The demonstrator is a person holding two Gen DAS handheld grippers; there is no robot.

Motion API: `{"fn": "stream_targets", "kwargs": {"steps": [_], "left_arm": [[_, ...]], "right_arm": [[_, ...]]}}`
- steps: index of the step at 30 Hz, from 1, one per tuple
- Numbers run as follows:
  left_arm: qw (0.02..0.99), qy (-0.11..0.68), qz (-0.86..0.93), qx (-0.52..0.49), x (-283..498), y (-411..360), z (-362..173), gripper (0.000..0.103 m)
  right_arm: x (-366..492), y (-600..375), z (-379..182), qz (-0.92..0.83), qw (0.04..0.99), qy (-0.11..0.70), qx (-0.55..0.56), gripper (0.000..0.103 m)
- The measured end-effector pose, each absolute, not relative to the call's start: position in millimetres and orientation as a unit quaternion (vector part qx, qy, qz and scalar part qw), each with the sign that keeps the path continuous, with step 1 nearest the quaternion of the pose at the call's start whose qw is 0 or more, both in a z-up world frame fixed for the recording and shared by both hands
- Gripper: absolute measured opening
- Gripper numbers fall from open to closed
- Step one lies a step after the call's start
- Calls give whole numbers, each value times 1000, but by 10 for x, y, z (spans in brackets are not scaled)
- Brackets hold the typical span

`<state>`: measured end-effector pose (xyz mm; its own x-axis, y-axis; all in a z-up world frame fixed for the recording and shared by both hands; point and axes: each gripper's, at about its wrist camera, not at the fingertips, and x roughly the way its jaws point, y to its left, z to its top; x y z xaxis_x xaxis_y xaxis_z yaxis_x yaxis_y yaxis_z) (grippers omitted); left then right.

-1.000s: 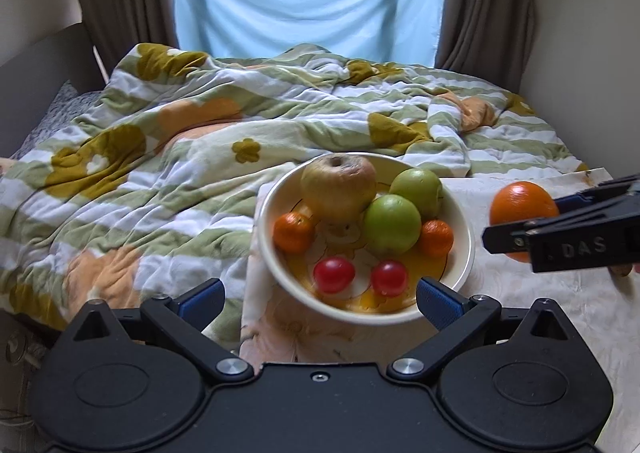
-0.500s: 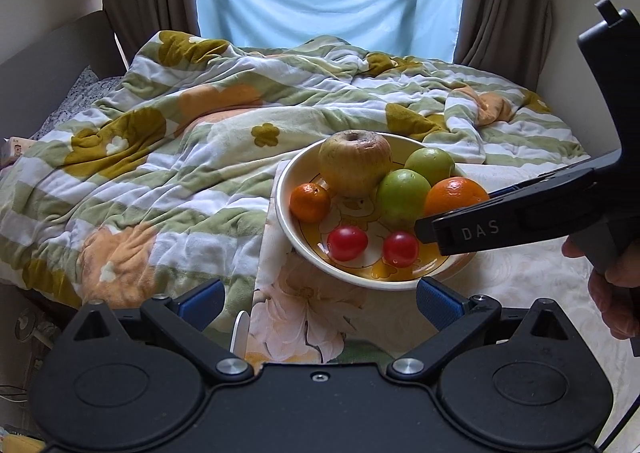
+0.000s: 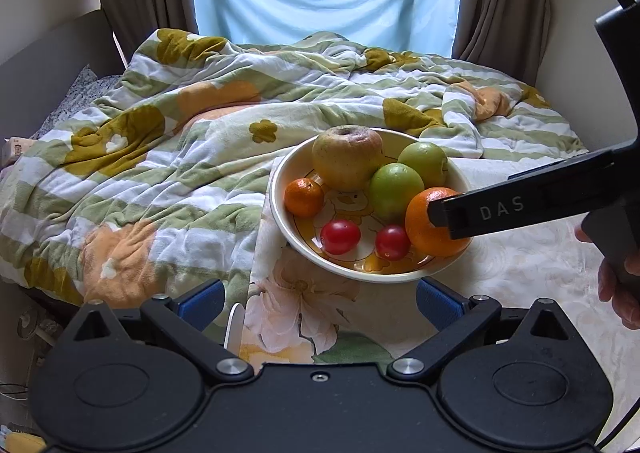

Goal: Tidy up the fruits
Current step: 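Lower the green apple into the bowl with the left gripper while the right gripper releases the orange, then move both grippers back toward the brown kiwi and the last orange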

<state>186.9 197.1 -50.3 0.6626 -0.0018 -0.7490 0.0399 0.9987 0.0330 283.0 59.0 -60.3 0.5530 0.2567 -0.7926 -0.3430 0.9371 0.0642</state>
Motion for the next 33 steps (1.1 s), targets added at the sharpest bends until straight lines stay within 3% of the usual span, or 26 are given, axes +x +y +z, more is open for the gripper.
{"fn": "stream_targets", "kwargs": {"steps": [33], "left_arm": [[932, 357, -28, 60, 1424, 1328, 96, 103]], "right_arm": [[1659, -803, 307, 44, 925, 376, 21, 103]]}}
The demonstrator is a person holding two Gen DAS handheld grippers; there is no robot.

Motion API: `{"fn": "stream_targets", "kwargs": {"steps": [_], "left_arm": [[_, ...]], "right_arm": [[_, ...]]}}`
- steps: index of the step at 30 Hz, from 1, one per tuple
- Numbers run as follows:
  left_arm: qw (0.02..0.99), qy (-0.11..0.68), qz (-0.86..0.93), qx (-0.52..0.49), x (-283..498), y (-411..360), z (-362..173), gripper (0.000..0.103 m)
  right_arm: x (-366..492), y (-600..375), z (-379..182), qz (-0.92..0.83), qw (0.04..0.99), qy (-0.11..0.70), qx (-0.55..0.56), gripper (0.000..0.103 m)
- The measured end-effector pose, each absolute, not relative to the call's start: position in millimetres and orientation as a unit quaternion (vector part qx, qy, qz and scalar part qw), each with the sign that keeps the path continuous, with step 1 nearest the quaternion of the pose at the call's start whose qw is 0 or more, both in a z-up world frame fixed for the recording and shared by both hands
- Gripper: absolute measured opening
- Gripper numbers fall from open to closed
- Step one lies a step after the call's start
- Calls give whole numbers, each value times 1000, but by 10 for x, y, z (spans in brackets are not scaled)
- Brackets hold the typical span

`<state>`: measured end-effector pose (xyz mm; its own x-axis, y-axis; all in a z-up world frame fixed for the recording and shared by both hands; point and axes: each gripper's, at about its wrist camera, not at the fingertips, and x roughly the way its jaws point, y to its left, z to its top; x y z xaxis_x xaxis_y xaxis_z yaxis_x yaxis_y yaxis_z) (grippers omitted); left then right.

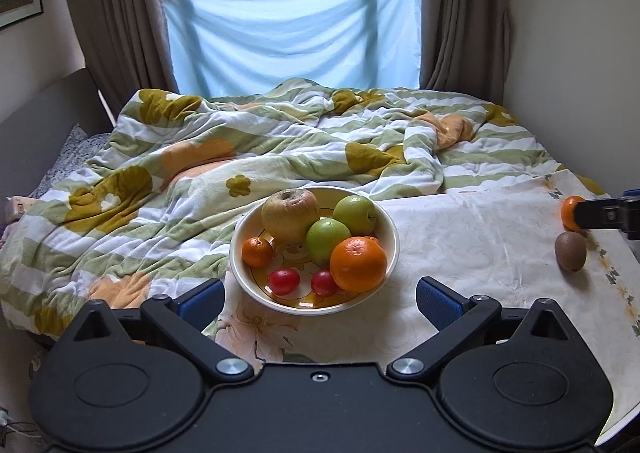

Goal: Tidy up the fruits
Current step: 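Move both grippers back toward the brown kiwi and the last orange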

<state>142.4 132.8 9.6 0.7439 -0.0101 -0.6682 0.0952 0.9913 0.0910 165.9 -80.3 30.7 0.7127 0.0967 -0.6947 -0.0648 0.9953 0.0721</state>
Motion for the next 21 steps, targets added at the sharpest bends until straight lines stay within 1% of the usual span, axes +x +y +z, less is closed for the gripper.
{"fn": "stream_targets", "kwargs": {"steps": [12, 21], "left_arm": [[931, 359, 33, 46, 1228, 316, 119, 103], [926, 375, -7, 32, 1457, -625, -165, 103]], "right_arm": [[1522, -1854, 333, 93, 917, 389, -1, 103], [1782, -2660, 44, 106, 910, 401, -24, 103]]}}
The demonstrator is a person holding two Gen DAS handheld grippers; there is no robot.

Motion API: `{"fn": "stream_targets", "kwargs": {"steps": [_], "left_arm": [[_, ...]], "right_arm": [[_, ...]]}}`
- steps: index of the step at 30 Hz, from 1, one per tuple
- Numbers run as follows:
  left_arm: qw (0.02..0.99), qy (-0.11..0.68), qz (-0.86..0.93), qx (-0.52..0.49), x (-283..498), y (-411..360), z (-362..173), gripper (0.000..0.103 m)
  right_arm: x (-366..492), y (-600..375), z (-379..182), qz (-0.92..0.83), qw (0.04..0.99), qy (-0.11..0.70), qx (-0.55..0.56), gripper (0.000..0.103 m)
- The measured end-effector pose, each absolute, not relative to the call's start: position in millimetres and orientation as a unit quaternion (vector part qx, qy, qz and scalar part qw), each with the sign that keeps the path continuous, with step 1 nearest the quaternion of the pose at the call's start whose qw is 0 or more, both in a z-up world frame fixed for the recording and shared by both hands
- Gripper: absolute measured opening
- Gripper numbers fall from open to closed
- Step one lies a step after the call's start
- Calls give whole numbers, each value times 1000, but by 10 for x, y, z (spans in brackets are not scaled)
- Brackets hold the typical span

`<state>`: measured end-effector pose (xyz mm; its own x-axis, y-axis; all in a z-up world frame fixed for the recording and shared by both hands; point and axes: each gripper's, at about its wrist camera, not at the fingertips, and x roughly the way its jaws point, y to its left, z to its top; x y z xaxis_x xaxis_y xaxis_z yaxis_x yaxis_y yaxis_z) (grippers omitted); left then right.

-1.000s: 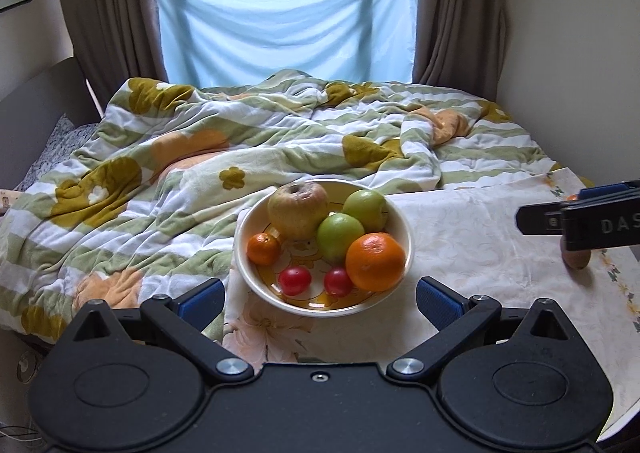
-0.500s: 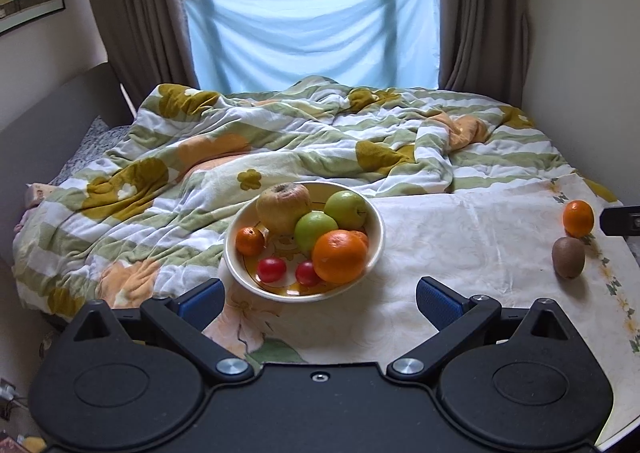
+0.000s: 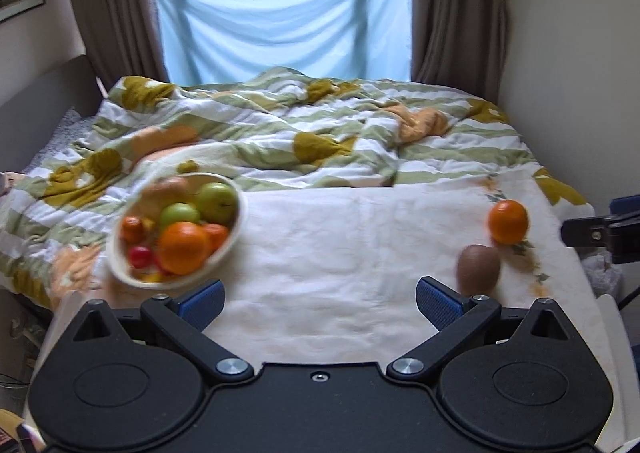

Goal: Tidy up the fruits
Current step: 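Move both grippers back toward the brown kiwi and the last orange, then grasp the brown kiwi with the left gripper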

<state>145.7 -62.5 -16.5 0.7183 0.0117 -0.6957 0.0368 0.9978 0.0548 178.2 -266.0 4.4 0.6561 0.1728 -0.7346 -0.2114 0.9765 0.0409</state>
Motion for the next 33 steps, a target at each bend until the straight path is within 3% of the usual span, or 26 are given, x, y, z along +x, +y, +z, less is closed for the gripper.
{"fn": "stream_targets", "kwargs": {"steps": [18, 24, 28, 33], "left_arm": [[904, 407, -109, 72, 2190, -1745, -1068, 101], [897, 421, -123, 64, 2378, -1828, -1235, 86], [894, 424, -135, 56, 2421, -1827, -1281, 58], [892, 426, -142, 54, 2408, -1809, -1267, 58]], "right_arm": [[2751, -3300, -818, 137, 897, 418, -44, 100], [2911, -3281, -999, 159, 892, 420, -50, 100], [3003, -3265, -1078, 168, 887, 426, -48, 98], [3063, -3229, -1150, 176, 883, 433, -48, 96]]}}
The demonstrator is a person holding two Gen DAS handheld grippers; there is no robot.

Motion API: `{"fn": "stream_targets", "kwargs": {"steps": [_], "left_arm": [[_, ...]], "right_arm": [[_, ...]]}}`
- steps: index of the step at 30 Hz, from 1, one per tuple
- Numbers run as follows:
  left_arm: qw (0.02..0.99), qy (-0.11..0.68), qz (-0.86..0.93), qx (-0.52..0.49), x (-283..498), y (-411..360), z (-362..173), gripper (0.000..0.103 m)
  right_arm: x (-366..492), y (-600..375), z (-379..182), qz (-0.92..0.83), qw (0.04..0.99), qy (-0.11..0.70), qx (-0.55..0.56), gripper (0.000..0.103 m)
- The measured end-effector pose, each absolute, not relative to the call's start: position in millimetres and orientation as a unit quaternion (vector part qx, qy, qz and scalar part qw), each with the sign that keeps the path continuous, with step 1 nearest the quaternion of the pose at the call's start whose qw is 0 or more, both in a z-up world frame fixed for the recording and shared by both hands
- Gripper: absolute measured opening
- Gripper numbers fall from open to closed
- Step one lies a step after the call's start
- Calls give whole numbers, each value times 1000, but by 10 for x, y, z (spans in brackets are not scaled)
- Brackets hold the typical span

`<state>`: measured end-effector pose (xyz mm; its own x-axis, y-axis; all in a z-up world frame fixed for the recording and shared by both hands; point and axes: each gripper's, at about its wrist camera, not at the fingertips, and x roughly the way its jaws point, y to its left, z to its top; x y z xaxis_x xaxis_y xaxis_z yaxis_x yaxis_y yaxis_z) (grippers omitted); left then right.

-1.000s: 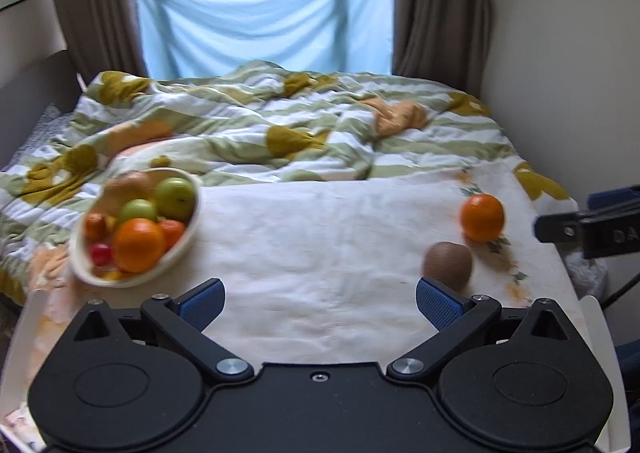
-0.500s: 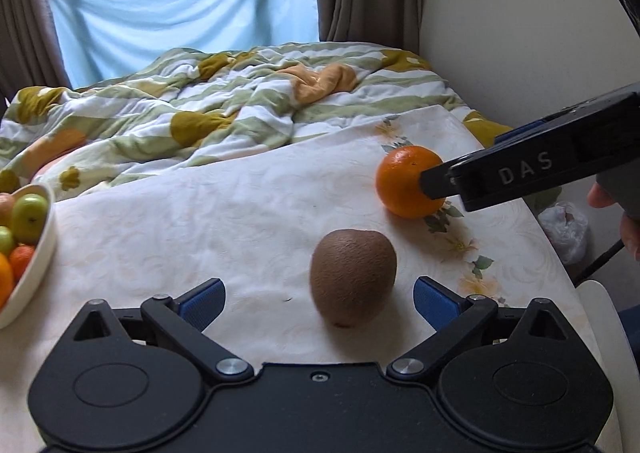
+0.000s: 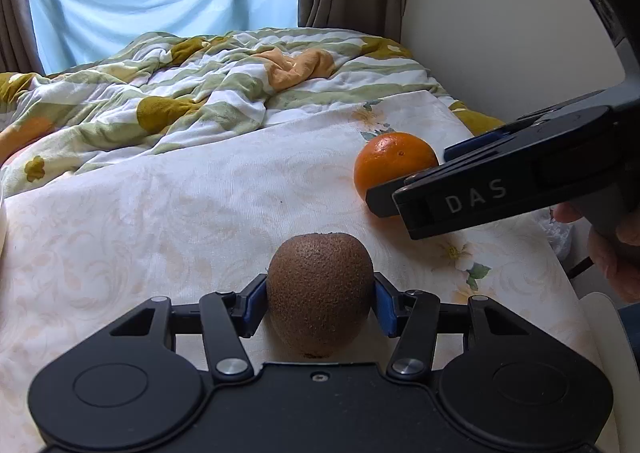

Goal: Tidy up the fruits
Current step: 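Grasp the brown kiwi with the left gripper, then grasp the orange with the right gripper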

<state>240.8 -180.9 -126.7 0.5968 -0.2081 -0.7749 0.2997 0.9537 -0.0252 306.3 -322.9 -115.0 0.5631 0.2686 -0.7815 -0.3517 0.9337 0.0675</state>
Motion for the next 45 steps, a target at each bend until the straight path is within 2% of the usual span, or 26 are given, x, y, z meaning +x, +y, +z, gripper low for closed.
{"fn": "stream_targets", "kwargs": {"steps": [2, 13, 27, 45], "left_arm": [[891, 427, -140, 58, 2401, -1804, -1262, 58], [892, 430, -128, 58, 2362, -1688, -1241, 58], [904, 413, -106, 32, 2101, -1391, -961, 58], [936, 345, -59, -39, 1565, -573, -175, 58]], "right_arm": [[3079, -3210, -1177, 182, 880, 436, -46, 84], [3139, -3126, -1258, 188, 877, 438, -51, 75], [3009, -3020, -1029, 186, 885, 425, -47, 74], [2404, -2300, -247, 201, 896, 390, -64, 74]]}}
